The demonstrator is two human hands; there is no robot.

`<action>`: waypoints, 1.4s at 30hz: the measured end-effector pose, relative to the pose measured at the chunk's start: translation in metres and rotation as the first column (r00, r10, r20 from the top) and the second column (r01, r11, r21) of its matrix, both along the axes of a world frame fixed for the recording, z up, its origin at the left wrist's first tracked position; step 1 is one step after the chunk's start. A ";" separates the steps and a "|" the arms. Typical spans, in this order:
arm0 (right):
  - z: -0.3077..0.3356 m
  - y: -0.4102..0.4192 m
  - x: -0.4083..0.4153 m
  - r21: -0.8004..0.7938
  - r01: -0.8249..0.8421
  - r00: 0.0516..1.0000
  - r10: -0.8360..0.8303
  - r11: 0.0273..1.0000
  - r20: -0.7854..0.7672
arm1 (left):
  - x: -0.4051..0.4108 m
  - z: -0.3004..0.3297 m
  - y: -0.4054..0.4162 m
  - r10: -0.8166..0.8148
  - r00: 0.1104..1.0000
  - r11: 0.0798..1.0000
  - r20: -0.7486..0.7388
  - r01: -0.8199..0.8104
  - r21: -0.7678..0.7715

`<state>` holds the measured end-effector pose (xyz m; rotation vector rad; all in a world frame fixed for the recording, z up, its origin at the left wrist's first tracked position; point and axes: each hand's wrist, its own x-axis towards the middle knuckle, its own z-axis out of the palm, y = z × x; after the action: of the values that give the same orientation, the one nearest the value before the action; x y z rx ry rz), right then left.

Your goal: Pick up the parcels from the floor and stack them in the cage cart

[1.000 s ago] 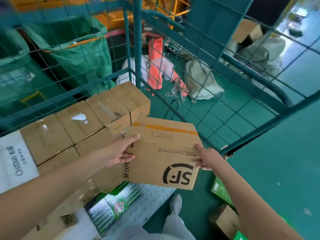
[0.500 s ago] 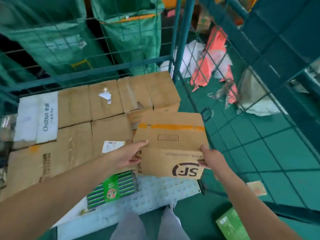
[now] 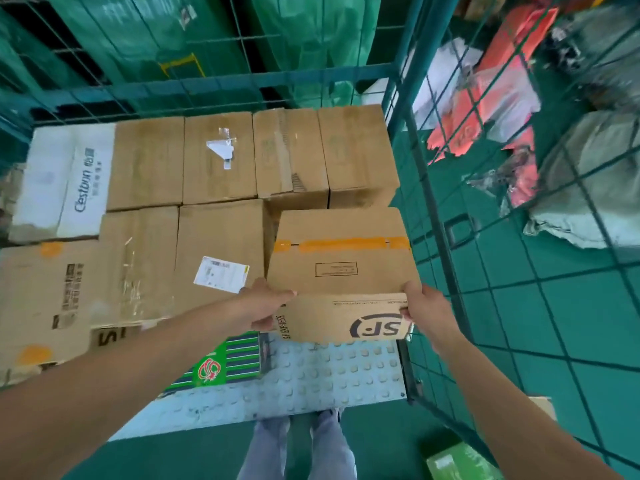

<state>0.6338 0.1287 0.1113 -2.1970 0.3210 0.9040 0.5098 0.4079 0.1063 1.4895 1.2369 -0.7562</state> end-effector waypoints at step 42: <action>-0.165 0.054 0.026 0.071 0.036 0.992 -0.027 0.997 -0.121 | 0.022 -0.103 -0.002 0.312 0.944 0.949 0.110 -0.314 0.005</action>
<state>0.6596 0.1825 -0.0537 -2.0697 0.3733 1.0172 0.5317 0.4055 0.0029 1.2914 1.3611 -0.4452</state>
